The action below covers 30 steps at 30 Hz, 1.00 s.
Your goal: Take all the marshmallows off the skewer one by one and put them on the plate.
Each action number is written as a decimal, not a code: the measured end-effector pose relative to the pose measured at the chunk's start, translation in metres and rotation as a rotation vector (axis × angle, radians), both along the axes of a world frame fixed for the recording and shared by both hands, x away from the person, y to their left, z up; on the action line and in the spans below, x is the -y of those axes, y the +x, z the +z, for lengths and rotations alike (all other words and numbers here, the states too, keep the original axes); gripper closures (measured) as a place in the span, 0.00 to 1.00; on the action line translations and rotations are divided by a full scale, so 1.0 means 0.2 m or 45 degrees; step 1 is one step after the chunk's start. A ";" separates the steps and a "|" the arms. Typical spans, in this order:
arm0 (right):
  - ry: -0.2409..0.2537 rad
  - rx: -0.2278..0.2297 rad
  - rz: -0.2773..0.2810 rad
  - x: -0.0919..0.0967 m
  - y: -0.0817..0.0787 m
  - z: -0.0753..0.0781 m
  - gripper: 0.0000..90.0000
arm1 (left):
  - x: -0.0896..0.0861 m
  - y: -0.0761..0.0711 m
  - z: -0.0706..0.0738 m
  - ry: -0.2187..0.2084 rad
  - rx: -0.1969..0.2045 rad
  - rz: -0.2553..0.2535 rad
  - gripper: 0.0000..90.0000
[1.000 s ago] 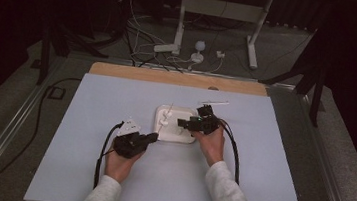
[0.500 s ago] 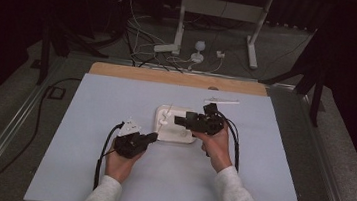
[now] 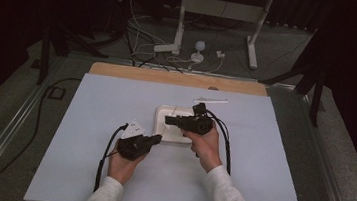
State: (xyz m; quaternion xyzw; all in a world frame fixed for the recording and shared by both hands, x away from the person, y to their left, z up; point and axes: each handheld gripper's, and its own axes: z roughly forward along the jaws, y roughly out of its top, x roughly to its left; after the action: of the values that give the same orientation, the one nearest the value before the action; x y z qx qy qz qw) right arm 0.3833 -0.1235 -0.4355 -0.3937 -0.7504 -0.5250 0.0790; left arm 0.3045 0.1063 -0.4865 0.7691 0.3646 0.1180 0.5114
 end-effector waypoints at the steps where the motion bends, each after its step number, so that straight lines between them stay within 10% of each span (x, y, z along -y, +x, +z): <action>1: 0.001 -0.002 -0.004 0.01 0.00 0.01 0.88 | 0.00 0.00 0.00 -0.001 0.003 -0.003 1.00; 18: 0.060 0.050 -0.087 0.08 0.01 0.10 0.90 | 0.00 -0.03 -0.04 0.035 0.036 0.009 1.00; 21: -0.007 0.104 -0.079 0.09 0.00 0.14 0.90 | 0.01 -0.04 -0.02 0.054 0.058 -0.009 1.00; 26: 0.161 0.118 -0.175 0.19 0.02 0.21 0.91 | 0.00 -0.03 -0.07 0.106 -0.009 0.035 1.00; 30: 0.066 0.146 -0.164 0.22 0.02 0.24 0.90 | -0.02 -0.02 -0.05 0.055 -0.004 0.047 1.00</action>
State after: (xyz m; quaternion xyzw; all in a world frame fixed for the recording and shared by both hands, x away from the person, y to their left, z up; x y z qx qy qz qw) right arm 0.3881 -0.1677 -0.3867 -0.4082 -0.7131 -0.5698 0.0121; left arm 0.3008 0.1095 -0.4962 0.7733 0.3768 0.1342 0.4919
